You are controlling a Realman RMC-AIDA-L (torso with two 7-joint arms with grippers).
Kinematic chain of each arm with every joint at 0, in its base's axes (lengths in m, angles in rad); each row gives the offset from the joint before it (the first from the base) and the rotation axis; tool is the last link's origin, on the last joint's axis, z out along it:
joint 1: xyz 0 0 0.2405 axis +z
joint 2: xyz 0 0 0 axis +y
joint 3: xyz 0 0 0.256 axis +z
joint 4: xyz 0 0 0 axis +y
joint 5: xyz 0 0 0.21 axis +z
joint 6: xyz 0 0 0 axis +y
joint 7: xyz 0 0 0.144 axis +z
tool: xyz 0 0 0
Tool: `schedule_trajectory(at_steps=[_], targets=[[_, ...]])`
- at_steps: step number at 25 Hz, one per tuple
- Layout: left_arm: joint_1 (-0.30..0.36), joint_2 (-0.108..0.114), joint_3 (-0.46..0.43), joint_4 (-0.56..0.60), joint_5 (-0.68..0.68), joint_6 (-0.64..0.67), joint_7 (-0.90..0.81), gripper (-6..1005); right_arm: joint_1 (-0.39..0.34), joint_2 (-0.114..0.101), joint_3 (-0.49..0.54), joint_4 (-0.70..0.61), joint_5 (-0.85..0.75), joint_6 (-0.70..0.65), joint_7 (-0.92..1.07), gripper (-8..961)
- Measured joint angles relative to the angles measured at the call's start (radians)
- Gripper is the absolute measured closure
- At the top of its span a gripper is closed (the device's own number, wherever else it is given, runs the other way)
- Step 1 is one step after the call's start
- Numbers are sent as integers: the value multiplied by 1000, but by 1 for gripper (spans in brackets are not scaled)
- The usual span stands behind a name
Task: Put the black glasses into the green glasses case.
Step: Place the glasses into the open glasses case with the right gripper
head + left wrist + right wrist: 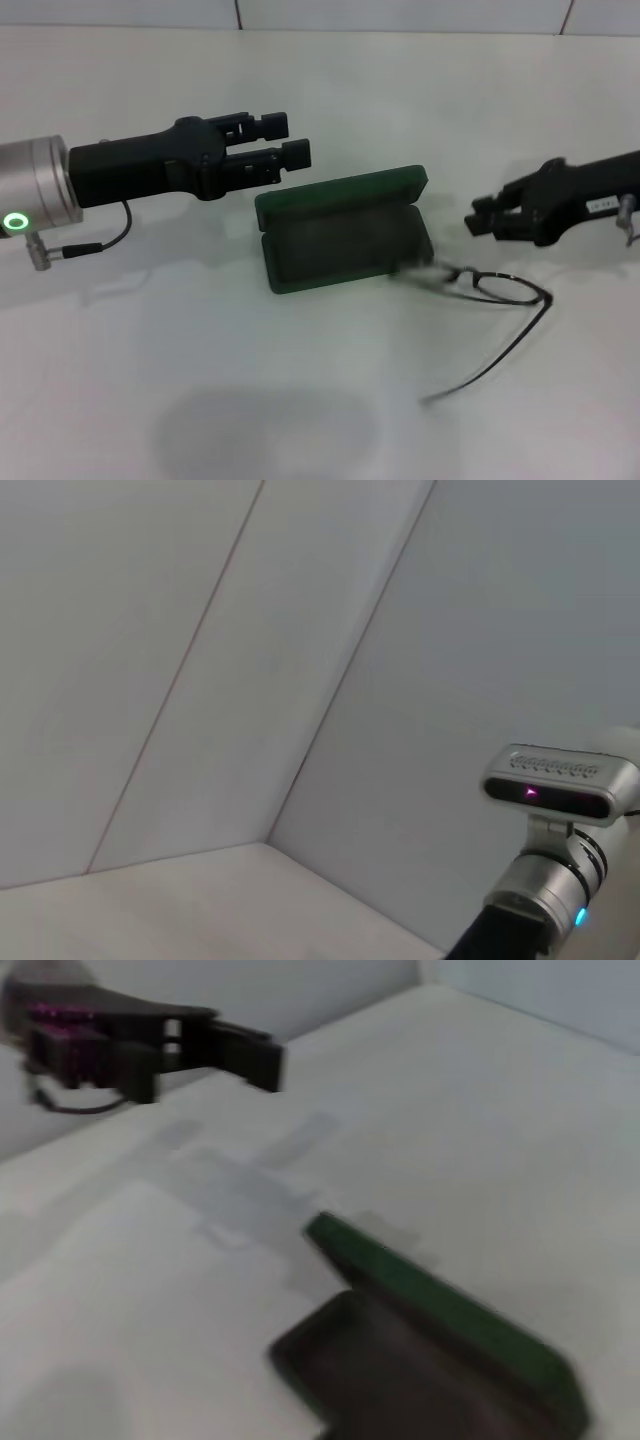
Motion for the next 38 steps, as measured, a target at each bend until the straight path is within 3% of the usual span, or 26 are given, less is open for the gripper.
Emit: schedule_trajectory(at_steps=[3,6,10,14,20,26,30,33,38], targets=[[-3,1,0,0,1,-7,0,290,-28,6,-15,-40,1,67,22,840],[-4,2,0,0,1,-15,-1,290,-56,6,-23,-59,48,103,8,734],[-5,2,-2,0,1,-27,-1,290,-133,-1,-58,-130,192,58,-115,633],[-6,0,-5,0,2,-36,-5,290,-143,-4,-142,-183,124,1,-162,572],[-20,-6,-1,-4,2,-53,-8,290,-126,-1,-262,-202,38,48,-178,593],[-25,-9,0,-8,2,-58,-3,291,-114,2,-286,-219,39,37,-205,614],[-20,-9,-4,-8,2,-58,-3,291,-112,-6,-255,-227,103,-95,-251,628],[-25,-13,-2,-8,2,-62,-3,291,-73,-6,-240,-182,62,-147,-245,638],[-27,-19,0,-2,2,-67,-10,291,-5,4,-245,-73,-21,-50,-198,856]])
